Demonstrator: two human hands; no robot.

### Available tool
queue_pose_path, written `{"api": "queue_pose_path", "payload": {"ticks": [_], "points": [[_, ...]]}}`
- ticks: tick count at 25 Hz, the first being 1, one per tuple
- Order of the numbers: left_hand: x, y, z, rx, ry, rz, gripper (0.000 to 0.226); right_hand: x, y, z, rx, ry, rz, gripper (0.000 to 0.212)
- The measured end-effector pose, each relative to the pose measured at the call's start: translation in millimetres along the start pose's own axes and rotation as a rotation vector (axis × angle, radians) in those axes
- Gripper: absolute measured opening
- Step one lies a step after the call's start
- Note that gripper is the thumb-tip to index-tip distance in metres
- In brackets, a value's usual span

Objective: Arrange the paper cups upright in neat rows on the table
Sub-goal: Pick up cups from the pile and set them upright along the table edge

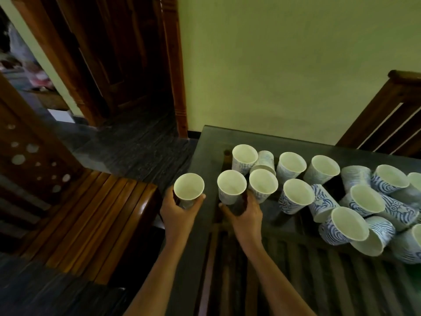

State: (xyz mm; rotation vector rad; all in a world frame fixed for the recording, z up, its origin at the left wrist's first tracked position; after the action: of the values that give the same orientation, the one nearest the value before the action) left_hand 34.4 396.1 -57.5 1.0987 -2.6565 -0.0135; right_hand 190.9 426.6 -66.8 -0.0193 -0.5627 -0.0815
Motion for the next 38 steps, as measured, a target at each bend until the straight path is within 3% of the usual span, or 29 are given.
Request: {"api": "queue_pose_path", "payload": {"ticks": [5,9,18,25,32,38], "points": [[-4.0,11.4,8.0,-0.020,-0.030,0.048,0.064,-20.1,13.7,8.6,-0.068,0.114,-0.062,0.080],[-1.6,11.3,11.1,-0.059,-0.037,0.085,0.064,-24.6,15.0,15.4,-0.022,0.142,-0.124,0.071],[23.4,-37.3,-9.0,-0.035,-0.051,0.166,0.066,15.4,-43.0,16.9,0.011,0.112,-0.080,0.074],[25.4,-134.9,-58.1,-0.044,-0.116,0.344,0.064,126.1,-126.4,-5.6,0.018,0.083,-0.198,0.066],[-18.6,-251.1,-112.2,-0.256,-0.036,0.557,0.068,259.2,-197.9,-50.4,-0.027,0.086,-0.421,0.064],[-75.8,-391.0,-156.3,-0.336,-0.077,0.736,0.068,384.0,-277.2,-119.6,-0.092,0.094,-0.587,0.060]]}}
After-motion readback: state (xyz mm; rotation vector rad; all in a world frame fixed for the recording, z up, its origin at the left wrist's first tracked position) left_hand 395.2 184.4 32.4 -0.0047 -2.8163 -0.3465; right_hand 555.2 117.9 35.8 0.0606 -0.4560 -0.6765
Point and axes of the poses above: each hand's wrist, its own y-axis towards the middle knuckle, its own x-axis out of the back of the hand, z = x × y, the point moved 2 cm from there along y, towards the middle knuckle, and after that the axes turned 6 degrees about -y, right-handed, at the moved point
